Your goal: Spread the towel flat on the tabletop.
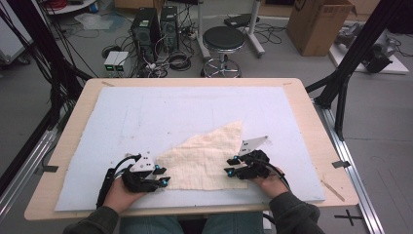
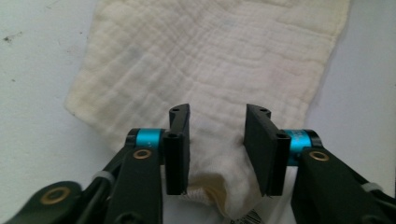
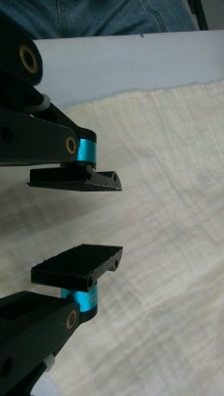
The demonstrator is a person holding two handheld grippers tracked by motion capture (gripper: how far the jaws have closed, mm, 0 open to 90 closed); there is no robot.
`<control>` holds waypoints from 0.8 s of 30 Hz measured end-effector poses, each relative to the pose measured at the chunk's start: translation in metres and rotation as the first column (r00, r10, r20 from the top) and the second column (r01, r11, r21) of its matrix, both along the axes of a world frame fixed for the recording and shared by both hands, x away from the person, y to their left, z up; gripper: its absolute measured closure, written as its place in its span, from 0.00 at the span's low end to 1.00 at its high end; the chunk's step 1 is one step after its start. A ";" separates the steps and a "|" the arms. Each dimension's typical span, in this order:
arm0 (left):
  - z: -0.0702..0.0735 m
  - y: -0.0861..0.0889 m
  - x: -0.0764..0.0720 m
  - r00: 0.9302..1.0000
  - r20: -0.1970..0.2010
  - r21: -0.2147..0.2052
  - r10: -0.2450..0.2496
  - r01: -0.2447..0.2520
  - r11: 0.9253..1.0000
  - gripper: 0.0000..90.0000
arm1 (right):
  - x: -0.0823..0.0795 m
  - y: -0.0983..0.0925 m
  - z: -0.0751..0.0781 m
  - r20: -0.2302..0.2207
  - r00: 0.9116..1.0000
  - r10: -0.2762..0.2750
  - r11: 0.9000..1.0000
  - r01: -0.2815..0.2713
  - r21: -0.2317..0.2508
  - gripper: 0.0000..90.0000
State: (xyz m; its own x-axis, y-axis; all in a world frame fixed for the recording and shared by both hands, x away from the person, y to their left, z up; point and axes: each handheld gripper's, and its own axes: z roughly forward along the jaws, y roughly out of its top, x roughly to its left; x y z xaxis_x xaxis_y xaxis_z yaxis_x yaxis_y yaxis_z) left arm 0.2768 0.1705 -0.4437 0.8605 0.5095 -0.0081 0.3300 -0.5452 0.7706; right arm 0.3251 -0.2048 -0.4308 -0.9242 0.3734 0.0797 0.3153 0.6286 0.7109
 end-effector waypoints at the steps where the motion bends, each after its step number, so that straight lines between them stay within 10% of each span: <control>1: 0.000 0.000 0.000 1.000 -0.002 -0.003 -0.002 0.002 1.000 0.79 | 0.000 0.001 -0.002 -0.002 1.000 -0.001 1.000 0.001 -0.002 0.70; 9: 0.002 -0.002 -0.001 1.000 -0.019 -0.007 -0.021 0.021 1.000 0.96 | 0.001 -0.002 -0.009 -0.022 0.999 -0.025 1.000 0.025 -0.007 0.97; 24: 0.025 0.005 -0.032 0.993 0.013 -0.135 -0.121 0.122 0.983 0.96 | -0.039 -0.020 0.012 -0.029 0.999 0.036 0.997 -0.034 0.069 0.98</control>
